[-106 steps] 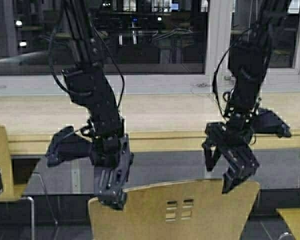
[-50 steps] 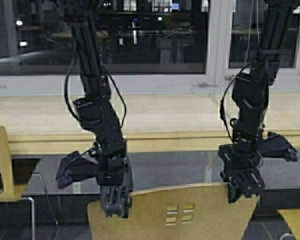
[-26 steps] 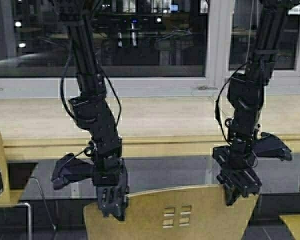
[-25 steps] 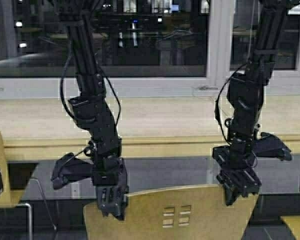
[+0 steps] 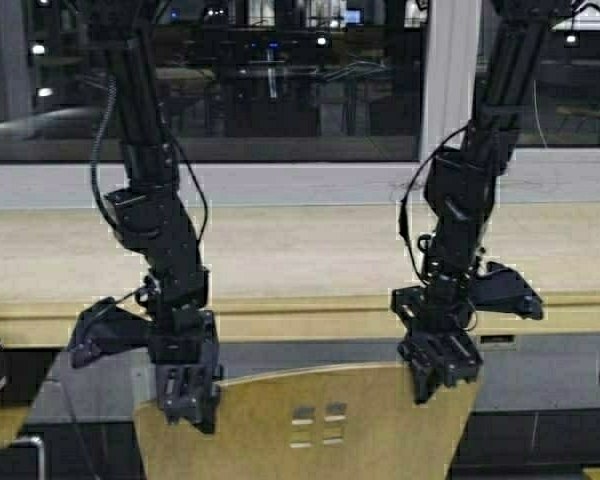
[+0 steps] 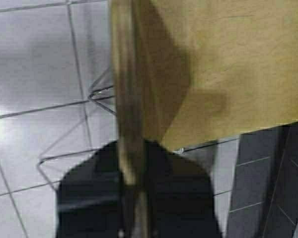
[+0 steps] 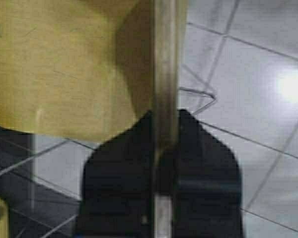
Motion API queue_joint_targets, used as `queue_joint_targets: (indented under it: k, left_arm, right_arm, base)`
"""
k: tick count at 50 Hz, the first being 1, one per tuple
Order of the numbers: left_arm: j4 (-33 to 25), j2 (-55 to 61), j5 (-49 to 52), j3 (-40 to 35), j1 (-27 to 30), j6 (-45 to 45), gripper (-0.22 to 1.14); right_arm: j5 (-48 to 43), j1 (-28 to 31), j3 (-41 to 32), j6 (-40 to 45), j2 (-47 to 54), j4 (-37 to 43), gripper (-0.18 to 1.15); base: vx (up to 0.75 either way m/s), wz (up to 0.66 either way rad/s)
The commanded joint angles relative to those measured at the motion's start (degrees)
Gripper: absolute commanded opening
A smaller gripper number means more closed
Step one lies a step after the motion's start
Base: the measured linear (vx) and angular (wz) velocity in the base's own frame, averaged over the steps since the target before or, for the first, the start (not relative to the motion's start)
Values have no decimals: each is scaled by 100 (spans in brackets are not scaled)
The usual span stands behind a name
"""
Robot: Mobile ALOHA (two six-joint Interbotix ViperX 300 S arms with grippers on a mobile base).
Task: Push the chairs under the table
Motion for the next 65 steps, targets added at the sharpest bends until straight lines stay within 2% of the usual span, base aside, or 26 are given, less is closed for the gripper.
queue_joint_targets:
  k: [1, 15, 27, 35, 39, 65]
  left_arm:
    - [290, -53, -88, -149, 264, 290, 3]
    - [712, 0, -88, -378, 527, 325, 3]
    - [861, 149, -70, -624, 659, 334, 3]
    - [1345, 185, 18, -888, 756, 334, 3]
    - [1494, 149, 185, -923, 773, 334, 3]
    - [1468, 220, 308, -993, 782, 325, 3]
  right_arm:
    - [-18, 53, -255, 26, 70, 18, 5]
    - [-290, 105, -378, 18, 299, 747, 5]
    - [-360, 141, -343, 141, 237, 844, 5]
    - [-624, 211, -167, 220, 193, 1503, 5]
    - [-624, 281, -167, 88, 202, 1503, 5]
    - [-615, 290, -352, 97, 396, 1397, 5]
  base:
    - [21, -5]
    - [23, 5]
    - [24, 9]
    - [25, 2]
    - [23, 1]
    - [10, 4]
